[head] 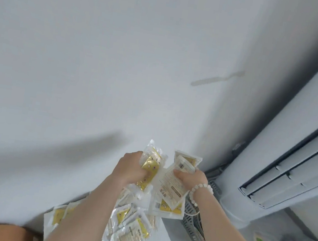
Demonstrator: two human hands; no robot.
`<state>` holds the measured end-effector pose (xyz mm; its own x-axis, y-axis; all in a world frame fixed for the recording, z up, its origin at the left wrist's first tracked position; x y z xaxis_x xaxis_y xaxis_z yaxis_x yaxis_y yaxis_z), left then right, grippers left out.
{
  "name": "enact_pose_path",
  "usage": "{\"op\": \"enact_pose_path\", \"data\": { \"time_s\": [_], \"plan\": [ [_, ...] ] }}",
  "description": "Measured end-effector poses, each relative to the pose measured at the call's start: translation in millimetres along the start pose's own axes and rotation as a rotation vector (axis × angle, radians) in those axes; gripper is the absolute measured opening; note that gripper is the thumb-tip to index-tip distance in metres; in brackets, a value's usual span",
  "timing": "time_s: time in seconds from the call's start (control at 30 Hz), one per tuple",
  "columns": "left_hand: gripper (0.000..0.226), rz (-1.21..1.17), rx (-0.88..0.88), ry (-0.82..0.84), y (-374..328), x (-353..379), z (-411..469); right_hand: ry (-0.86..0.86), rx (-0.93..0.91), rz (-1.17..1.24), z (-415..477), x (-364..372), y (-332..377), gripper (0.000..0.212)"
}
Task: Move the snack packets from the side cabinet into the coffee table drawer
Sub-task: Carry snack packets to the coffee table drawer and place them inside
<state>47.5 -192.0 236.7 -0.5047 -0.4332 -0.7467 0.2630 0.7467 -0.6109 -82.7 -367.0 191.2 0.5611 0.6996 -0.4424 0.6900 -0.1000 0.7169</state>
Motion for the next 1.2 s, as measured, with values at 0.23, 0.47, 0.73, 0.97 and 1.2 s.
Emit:
{"op": "enact_pose_path", "data": {
  "time_s": [0.23,0.47,0.73,0.97,1.2],
  "plan": [
    [0.024,-0.209,0.150,0.154,-96.4,33.5,-9.9,-0.238,0.108,0.202,-41.1,-120.9,-36.0,0.036],
    [0.036,-0.238,0.389,0.496,-226.2,135.2,-69.3,-0.540,0.265,0.464,-122.0,-243.7,-140.1,0.036],
    [0.028,-0.110,0.639,0.864,-331.8,260.9,-216.4,-0.857,0.369,0.741,-252.9,-343.1,-267.9,0.025],
    [0.029,-0.029,0.718,1.134,-362.2,351.0,-391.6,-1.089,0.492,1.005,-393.4,-359.4,-401.4,0.032],
    [0.031,0.143,0.845,1.391,-353.6,407.5,-615.7,-1.276,0.585,1.220,-559.7,-343.0,-520.8,0.024]
  ]
}}
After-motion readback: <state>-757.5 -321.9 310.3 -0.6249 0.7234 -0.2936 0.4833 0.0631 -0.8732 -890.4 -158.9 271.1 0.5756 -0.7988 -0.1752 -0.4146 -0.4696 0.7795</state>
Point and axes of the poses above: each hand's wrist, its own z-axis towards the middle knuckle, its own x-axis out of the palm, y = z × x, the point moved 8 cm from there along z, towards the middle knuckle, and after that the axes turned 4 degrees about -y, right-handed, at the moved point
